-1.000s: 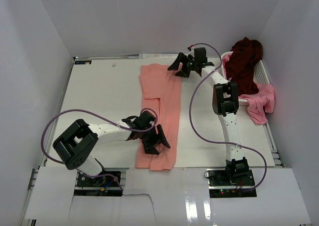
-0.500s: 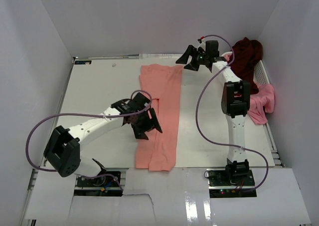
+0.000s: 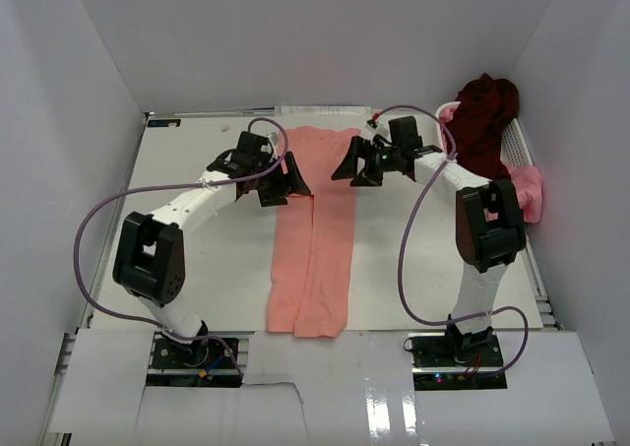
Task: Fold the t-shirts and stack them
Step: Rotate the tshirt 90 degrees
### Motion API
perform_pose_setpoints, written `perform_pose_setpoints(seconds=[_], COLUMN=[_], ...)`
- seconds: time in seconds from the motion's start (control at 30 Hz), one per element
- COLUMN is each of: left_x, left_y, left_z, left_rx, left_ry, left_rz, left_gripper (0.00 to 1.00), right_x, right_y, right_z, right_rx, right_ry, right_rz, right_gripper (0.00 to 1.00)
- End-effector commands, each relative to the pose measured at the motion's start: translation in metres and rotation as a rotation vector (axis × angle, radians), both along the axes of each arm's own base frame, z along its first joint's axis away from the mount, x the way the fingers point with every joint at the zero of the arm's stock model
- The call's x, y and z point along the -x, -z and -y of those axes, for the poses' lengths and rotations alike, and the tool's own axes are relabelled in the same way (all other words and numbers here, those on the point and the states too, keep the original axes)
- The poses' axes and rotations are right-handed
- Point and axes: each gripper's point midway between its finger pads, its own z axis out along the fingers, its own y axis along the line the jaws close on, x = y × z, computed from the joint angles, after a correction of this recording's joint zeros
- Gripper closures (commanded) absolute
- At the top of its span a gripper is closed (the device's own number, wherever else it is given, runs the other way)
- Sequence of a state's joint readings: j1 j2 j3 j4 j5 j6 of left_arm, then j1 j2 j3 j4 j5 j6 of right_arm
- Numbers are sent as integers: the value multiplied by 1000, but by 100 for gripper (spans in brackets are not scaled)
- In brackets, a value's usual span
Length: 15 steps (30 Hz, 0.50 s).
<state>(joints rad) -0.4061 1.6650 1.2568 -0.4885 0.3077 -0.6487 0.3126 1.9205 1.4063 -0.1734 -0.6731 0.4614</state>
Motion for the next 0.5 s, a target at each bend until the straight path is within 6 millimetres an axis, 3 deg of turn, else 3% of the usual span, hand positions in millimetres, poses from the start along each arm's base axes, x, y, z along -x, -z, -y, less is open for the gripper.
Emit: perform_pose_setpoints(seconds=[0.0, 0.23, 0.47], left_x=[-34, -75, -89], left_y=[-37, -2, 32], left_z=[23, 26, 29], left_rx=[191, 218, 223], left_ry=[113, 98, 82], left_rz=[148, 131, 80], left_gripper=[16, 18, 18], right_x=[28, 40, 40], right_y=[11, 47, 77], right_z=[-11, -23, -32], right_rx=[-3, -3, 13], right_ry=[-60, -98, -113], right_rz=[-18, -86, -136], right_gripper=[10, 11, 12])
